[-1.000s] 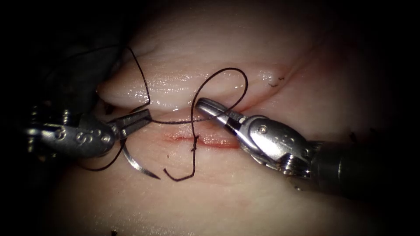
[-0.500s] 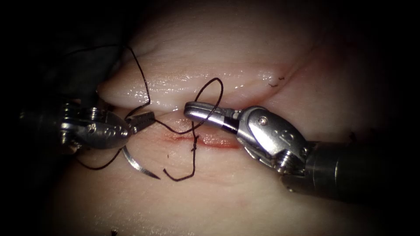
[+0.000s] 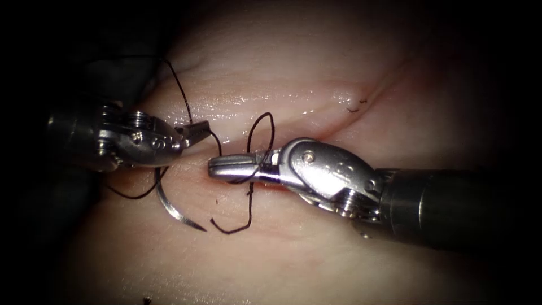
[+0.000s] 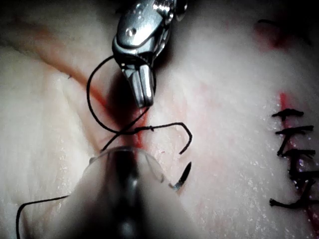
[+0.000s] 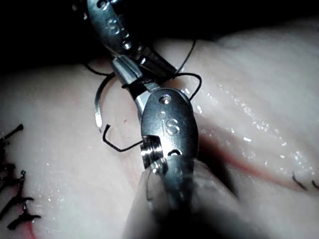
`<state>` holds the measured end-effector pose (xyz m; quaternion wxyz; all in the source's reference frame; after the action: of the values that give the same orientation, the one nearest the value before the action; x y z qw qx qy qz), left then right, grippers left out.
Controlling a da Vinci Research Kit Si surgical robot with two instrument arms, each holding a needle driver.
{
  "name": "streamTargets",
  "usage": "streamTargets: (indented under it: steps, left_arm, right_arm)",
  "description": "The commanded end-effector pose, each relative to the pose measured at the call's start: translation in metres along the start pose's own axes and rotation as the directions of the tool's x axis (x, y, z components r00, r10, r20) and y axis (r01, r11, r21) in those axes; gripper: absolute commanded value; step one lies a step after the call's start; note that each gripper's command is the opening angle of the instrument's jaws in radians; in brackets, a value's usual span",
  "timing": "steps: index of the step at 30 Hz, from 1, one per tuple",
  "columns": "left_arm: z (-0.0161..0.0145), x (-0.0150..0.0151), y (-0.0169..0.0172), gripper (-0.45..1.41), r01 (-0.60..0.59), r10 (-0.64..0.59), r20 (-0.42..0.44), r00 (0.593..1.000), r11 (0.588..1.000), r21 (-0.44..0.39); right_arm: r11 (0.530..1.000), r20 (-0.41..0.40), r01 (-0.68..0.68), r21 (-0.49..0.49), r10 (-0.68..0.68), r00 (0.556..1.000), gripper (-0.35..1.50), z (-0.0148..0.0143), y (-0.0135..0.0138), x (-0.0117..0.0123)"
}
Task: Wound Closure
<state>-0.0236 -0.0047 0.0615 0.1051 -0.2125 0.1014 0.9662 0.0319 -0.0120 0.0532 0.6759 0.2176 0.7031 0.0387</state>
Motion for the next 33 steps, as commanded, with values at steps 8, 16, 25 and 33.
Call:
streamTargets:
  steps: [8,16,25,33]
  left_arm:
    - [0.0006,0.0006,0.0000,-0.45,-0.018,0.018,0.013,1.000,1.000,-0.013]
    - [0.0005,0.0008,-0.0027,-0.45,-0.037,0.037,0.021,0.999,0.999,-0.017]
    - [-0.0010,-0.0011,-0.0065,-0.45,-0.048,0.046,0.036,0.998,0.997,0.052]
    - [-0.0016,-0.0016,-0.0075,-0.45,-0.038,0.036,0.029,0.999,0.997,0.072]
  right_arm:
    - [0.997,0.063,0.061,0.049,-0.064,0.996,-0.35,0.0014,-0.0001,-0.0008]
    - [0.984,0.234,0.063,0.164,-0.101,0.967,-0.35,0.0018,-0.0017,-0.0021]
    - [0.977,0.299,0.073,0.201,-0.132,0.945,-0.35,0.0026,-0.0028,-0.0037]
    - [0.982,0.416,0.099,0.159,-0.158,0.895,-0.13,0.0024,-0.0030,-0.0048]
